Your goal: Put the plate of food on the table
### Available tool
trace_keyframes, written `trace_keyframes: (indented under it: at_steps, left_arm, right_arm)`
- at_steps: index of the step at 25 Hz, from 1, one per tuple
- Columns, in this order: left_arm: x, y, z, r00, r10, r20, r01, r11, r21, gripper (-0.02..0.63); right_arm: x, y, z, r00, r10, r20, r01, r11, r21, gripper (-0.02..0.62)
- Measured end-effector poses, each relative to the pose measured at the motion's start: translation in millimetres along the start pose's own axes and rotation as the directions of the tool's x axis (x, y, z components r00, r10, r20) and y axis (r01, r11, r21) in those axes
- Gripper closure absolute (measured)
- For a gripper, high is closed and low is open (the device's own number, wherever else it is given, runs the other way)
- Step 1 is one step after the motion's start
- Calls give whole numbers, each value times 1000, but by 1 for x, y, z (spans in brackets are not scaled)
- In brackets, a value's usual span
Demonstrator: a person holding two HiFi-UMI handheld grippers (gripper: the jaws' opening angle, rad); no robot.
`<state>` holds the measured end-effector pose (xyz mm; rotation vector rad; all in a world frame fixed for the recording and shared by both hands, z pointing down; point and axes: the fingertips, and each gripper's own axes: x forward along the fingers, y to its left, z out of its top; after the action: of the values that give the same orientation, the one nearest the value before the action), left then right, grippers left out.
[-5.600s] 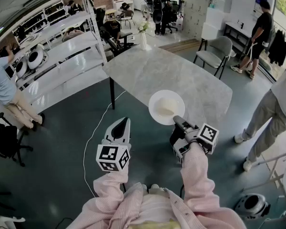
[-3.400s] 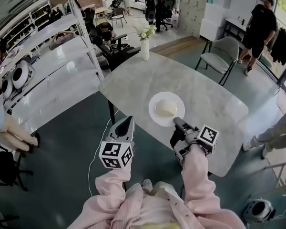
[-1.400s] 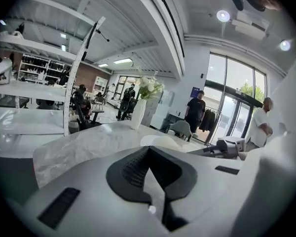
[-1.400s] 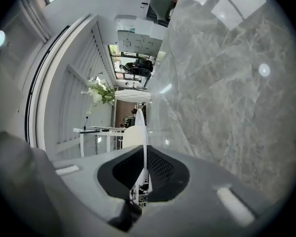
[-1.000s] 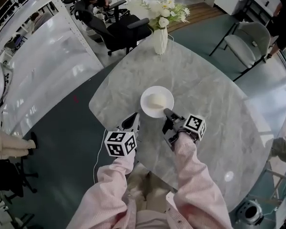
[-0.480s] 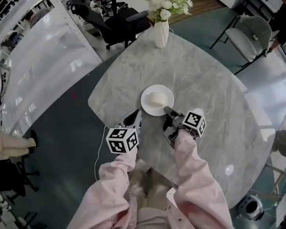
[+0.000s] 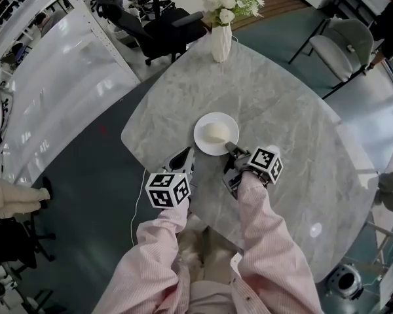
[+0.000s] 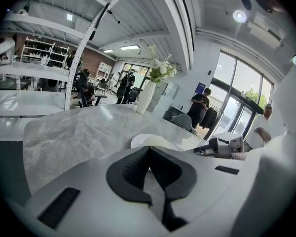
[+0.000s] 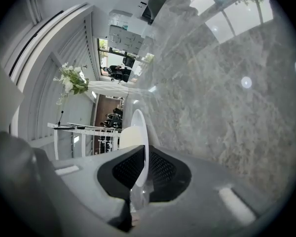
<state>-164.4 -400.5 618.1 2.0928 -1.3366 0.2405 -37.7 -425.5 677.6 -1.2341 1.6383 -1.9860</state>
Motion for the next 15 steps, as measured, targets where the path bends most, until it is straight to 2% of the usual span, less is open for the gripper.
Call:
trace_keyframes:
  at_steps: [3,6,10,15]
  left_arm:
    - [-3,1,2,1000,3,4,-3,1000,-2,607]
    - [-5,2,4,1000,6,10,-5,1000,-4,607]
    - [-5,0,7,1000,4,17,-4,1000,-4,607]
    - [-8,-1,12,1000,-2,29,2,1000,-2,607]
  right_arm:
    - [0,2,0,1000,-10,9,11,1000,-17,570]
    - [1,1,0,998,-58,21,60,996,-69,557]
    - [1,-1,0,989,-143,46,149,975,-166,524]
    - [-1,2,1,974,-203,99,220,951,-216,469]
